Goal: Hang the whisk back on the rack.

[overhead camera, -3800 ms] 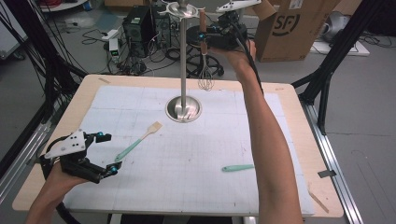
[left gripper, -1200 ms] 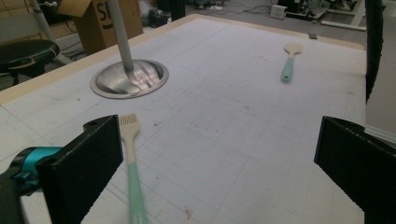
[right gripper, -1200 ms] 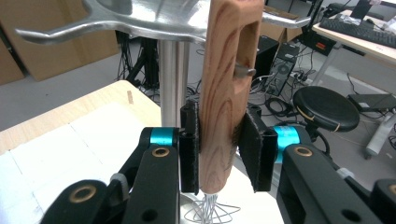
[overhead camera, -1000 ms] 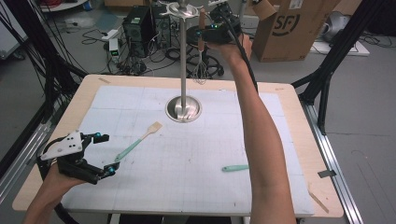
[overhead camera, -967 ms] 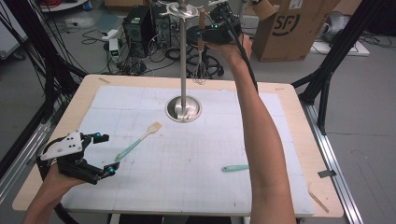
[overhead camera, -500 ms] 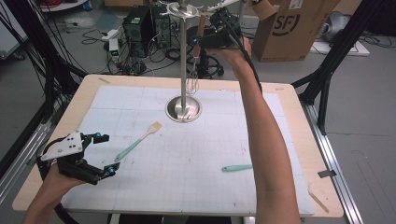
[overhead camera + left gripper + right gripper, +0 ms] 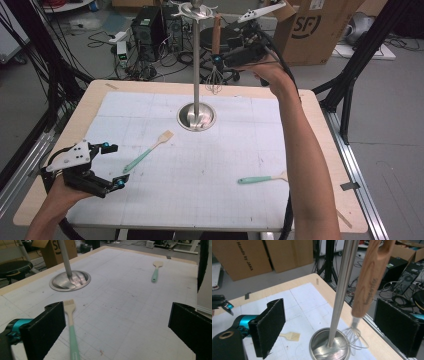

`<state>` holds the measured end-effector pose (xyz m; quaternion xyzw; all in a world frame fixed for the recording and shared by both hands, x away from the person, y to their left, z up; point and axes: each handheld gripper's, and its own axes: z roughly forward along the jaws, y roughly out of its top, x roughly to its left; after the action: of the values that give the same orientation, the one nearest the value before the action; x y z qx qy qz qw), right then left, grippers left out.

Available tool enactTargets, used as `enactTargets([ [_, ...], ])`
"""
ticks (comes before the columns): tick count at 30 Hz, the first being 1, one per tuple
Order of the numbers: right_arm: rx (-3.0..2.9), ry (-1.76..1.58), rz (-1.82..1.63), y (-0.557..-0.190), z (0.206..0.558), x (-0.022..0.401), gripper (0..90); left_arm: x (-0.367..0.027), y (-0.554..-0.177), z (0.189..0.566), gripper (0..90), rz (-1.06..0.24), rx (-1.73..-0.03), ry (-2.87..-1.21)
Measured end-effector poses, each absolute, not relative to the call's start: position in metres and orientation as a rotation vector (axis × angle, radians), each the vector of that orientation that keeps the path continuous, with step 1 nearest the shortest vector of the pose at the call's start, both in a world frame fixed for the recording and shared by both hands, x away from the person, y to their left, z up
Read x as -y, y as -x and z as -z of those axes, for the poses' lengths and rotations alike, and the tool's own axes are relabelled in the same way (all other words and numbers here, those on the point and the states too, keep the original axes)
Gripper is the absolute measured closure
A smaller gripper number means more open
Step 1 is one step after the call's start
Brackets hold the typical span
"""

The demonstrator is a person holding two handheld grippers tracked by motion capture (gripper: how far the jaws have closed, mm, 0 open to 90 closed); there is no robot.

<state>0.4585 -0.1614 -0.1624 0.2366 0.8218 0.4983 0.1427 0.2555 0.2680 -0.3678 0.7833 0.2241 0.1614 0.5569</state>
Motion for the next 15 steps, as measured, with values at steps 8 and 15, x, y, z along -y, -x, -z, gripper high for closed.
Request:
enactTargets([
  [8,-2.410,-0.746,-1.429,-0.446,0.179,0.184,28.0,-0.269,-0.257,0.369,1.7,-0.386,-0.533,-1.859],
  [15,-2.287,-0.749,-1.536,-0.434,0.187,0.203,45.2,-0.269,-0.257,0.370,1.7,-0.385,-0.540,-1.862],
])
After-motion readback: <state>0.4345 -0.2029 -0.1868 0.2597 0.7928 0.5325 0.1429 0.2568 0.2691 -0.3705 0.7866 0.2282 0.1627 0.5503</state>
